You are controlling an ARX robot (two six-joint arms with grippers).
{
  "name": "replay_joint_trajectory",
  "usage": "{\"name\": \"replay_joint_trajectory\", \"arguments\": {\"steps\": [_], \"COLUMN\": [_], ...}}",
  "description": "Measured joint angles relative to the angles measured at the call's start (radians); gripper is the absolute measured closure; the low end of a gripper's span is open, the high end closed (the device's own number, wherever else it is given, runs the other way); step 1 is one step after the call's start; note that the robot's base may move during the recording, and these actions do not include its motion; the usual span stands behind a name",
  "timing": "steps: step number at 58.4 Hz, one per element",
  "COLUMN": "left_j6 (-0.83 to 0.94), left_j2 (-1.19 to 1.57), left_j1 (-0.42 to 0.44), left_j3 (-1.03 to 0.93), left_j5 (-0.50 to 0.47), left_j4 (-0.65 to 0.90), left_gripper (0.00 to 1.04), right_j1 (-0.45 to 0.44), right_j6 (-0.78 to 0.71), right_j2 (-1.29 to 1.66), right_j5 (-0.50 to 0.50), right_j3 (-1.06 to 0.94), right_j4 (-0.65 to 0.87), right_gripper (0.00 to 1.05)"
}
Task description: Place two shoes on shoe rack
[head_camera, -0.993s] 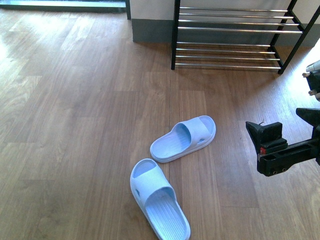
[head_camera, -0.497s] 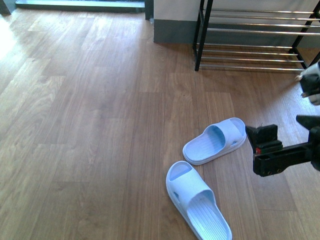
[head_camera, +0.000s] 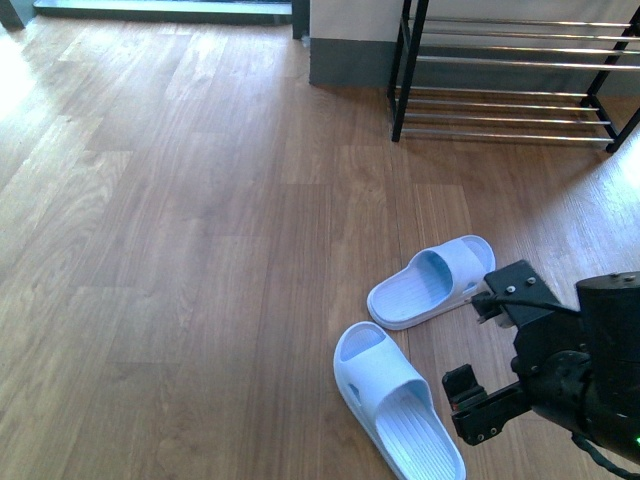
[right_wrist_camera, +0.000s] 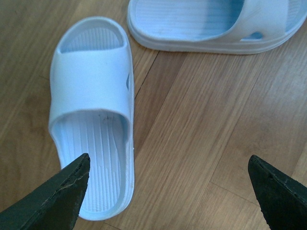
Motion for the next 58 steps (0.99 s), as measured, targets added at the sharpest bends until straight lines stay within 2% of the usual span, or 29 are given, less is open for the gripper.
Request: {"name": "replay_joint_trajectory", "arguments": {"steps": [13, 31, 42, 58], "left_j6": [0.000, 0.000, 0.000, 0.000], "left_j2": [0.000, 0.000, 0.000, 0.000], "left_j1": [0.000, 0.000, 0.000, 0.000], "left_j3": [0.000, 0.000, 0.000, 0.000], "left_j5": [0.000, 0.000, 0.000, 0.000], "left_j4": [0.000, 0.000, 0.000, 0.000], "left_gripper": [0.09, 0.09, 0.09, 0.09], "right_j1": [0.053, 0.078, 0.078, 0.064], "right_j6": [-0.063, -0.052, -0.042, 0.002], "right_j2": [0.134, 0.232, 0.274, 0.310], "right_j5": [-0.021, -0.044, -0.049, -0.087], "right_j3": [0.163, 0.324, 0.373, 0.397], "right_j4": [-0.126, -0.190, -0.195, -0.125], "right_gripper": [0.09, 0.09, 0.09, 0.10]}}
